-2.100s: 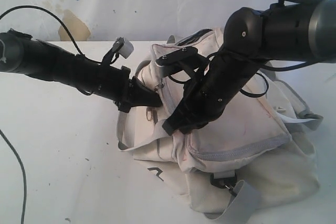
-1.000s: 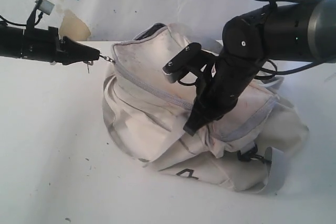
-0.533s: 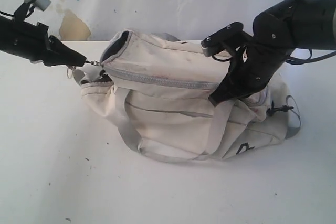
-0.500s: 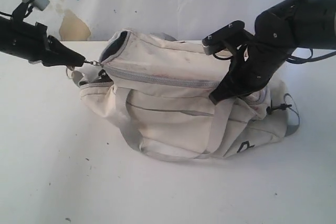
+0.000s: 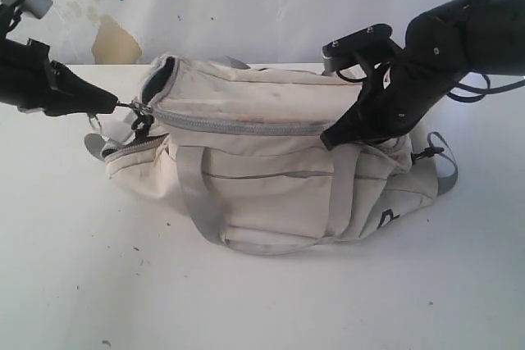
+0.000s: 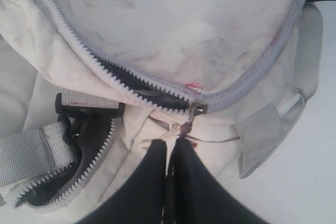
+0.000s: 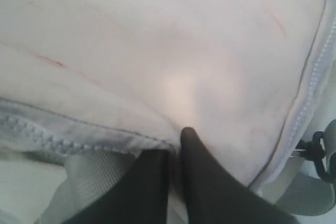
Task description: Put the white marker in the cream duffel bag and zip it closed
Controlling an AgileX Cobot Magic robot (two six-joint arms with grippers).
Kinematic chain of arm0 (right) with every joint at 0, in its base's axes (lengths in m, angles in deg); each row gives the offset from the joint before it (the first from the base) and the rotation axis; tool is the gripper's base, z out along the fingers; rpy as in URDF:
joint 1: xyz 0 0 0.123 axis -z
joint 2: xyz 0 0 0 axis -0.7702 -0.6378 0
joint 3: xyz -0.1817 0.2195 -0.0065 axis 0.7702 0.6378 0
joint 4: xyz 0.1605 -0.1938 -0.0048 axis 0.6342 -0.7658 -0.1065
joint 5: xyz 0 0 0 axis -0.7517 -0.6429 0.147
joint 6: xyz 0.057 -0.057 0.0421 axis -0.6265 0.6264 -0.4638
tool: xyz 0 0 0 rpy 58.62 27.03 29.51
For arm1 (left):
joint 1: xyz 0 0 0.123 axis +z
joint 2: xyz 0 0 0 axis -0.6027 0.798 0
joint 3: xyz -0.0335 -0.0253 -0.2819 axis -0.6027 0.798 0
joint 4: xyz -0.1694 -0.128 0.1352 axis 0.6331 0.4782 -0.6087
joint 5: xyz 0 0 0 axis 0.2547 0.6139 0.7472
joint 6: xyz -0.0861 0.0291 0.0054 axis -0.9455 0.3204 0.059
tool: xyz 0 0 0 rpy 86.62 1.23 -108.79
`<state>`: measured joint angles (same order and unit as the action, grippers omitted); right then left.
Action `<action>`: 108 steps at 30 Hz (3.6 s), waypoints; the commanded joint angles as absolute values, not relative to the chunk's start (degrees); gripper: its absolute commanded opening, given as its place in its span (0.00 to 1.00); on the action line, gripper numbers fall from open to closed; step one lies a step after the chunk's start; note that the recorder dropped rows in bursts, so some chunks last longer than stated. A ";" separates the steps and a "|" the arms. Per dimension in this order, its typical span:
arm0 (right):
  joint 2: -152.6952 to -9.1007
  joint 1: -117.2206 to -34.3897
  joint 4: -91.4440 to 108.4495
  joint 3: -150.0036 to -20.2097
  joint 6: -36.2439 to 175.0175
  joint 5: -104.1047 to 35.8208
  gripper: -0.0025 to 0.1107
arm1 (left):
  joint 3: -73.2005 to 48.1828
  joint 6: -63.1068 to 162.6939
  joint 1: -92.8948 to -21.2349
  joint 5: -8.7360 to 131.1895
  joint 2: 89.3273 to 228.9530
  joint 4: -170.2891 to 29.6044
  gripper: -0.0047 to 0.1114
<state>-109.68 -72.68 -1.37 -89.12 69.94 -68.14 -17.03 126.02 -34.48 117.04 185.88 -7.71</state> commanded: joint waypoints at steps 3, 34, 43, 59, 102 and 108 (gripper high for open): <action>-107.17 -70.96 8.50 -88.93 79.01 -68.59 0.40 | -14.92 135.86 -33.19 118.27 184.90 -5.42 0.04; -109.74 -93.62 38.52 -88.93 100.49 -40.23 0.49 | -15.06 137.70 -33.19 130.73 184.67 4.51 0.04; -115.61 -98.63 38.21 -88.93 103.60 -28.60 0.40 | -15.06 137.70 -33.19 129.94 184.67 4.51 0.04; -116.55 -98.63 38.19 -88.93 110.84 -38.15 0.02 | -15.21 132.34 -33.19 103.86 184.67 7.27 0.04; -113.95 -92.71 36.78 -89.93 102.90 -46.83 0.69 | -37.29 107.82 -33.19 101.28 198.97 -5.22 0.58; -107.41 -92.59 37.06 -90.24 101.34 -50.86 0.69 | -37.29 91.35 -33.19 101.14 192.82 -23.37 0.51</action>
